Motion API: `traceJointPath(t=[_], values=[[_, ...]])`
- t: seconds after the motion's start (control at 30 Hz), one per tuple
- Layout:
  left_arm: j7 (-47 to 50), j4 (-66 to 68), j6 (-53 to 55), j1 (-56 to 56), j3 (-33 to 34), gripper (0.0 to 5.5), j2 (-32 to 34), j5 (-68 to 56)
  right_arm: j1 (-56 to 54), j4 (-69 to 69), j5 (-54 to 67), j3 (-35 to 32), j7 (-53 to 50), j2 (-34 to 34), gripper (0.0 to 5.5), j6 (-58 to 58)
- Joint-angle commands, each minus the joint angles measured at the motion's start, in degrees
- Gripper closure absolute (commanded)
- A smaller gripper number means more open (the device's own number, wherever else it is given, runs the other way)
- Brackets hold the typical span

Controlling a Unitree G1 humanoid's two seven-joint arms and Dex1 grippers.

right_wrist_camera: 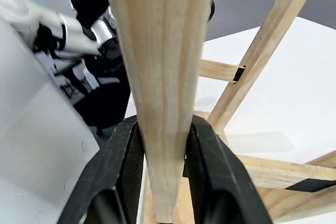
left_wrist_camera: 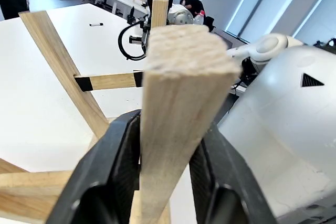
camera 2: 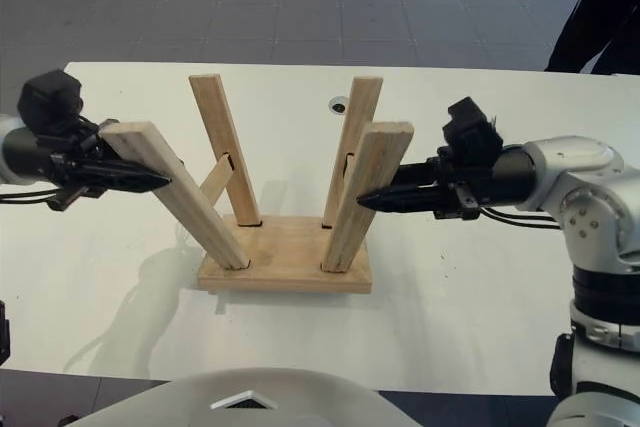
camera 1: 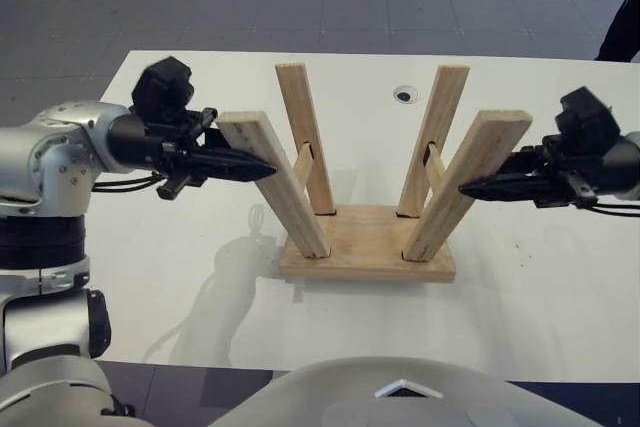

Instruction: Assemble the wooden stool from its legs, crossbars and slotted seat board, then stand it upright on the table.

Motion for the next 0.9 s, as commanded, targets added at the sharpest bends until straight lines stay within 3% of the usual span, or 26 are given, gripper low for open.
traceJointPath(t=[0.03, 0.13, 0.23, 0.4, 0.5, 0.6, 0.67, 0.77, 0.9], values=[[5.6, 19.9, 7.3, -12.3, -4.1, 4.41, -9.8, 2.6, -13.6, 24.5, -3.0, 1.1, -11.6, 7.9, 4.48, 10.0], [8.1, 37.9, 7.3, -18.9, -7.8, 3.96, -17.3, 8.9, -21.1, 41.4, -6.8, 3.9, -12.4, 12.4, 3.70, 13.7], [13.3, 54.4, 6.1, -24.7, -0.8, 3.46, -19.6, 9.4, -26.0, 55.3, -8.6, 1.3, -11.5, 13.9, 3.16, 13.2], [24.8, 68.4, 1.1, -27.0, 11.1, 3.46, -16.4, 8.9, -28.8, 71.8, -11.0, -6.3, -14.0, 13.2, 3.16, 6.6], [30.5, 71.1, -1.5, -26.6, 17.1, 3.46, -15.2, 8.3, -29.1, 74.7, -11.8, -10.1, -15.4, 12.9, 3.16, 4.1], [34.2, 70.9, -5.3, -24.6, 19.7, 3.46, -14.1, 10.3, -25.1, 68.3, -15.4, -8.4, -16.7, 13.4, 3.16, 0.2], [32.8, 66.6, -14.2, -21.1, 16.0, 3.46, -12.7, 15.9, -18.1, 54.2, -18.1, -6.2, -19.6, 13.4, 3.16, -2.7], [17.0, 46.4, -18.9, -6.9, 8.0, 3.46, -7.9, 19.9, -1.4, 26.2, -19.9, -4.2, -22.0, 11.1, 3.16, -5.8], [6.9, 22.8, -24.9, 11.8, 7.3, 3.46, -1.3, 19.5, 13.1, 11.6, -25.8, -2.4, -17.9, 5.3, 3.16, -16.6]])
